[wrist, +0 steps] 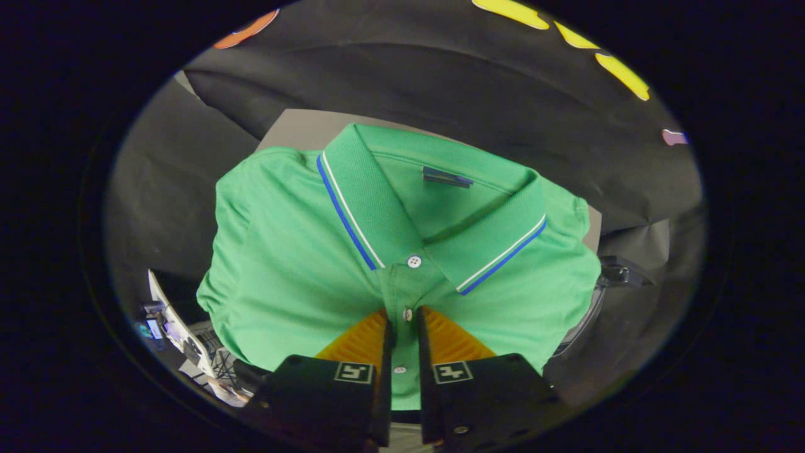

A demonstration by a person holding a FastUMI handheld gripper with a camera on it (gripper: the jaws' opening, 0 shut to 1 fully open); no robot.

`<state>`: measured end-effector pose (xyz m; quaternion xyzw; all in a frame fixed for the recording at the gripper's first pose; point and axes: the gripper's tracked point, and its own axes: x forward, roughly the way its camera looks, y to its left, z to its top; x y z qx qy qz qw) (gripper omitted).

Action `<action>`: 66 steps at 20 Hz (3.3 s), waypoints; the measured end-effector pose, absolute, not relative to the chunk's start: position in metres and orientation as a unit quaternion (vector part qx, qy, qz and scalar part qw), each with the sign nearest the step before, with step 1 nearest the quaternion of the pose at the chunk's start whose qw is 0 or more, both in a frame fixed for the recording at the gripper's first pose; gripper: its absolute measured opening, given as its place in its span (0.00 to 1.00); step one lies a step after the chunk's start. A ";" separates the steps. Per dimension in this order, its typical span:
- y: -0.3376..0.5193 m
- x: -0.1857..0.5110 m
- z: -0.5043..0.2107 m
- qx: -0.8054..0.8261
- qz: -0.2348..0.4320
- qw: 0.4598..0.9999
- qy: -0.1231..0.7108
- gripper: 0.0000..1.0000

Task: Put the clothes into the washing machine and then close the washing machine lid.

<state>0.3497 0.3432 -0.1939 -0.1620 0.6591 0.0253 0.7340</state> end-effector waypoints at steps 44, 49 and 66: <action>0.300 0.296 0.108 0.041 0.099 0.898 0.426 0.05; 0.256 0.284 0.158 0.057 0.067 0.916 0.391 0.05; 0.104 0.265 0.159 0.082 -0.038 0.918 0.387 0.05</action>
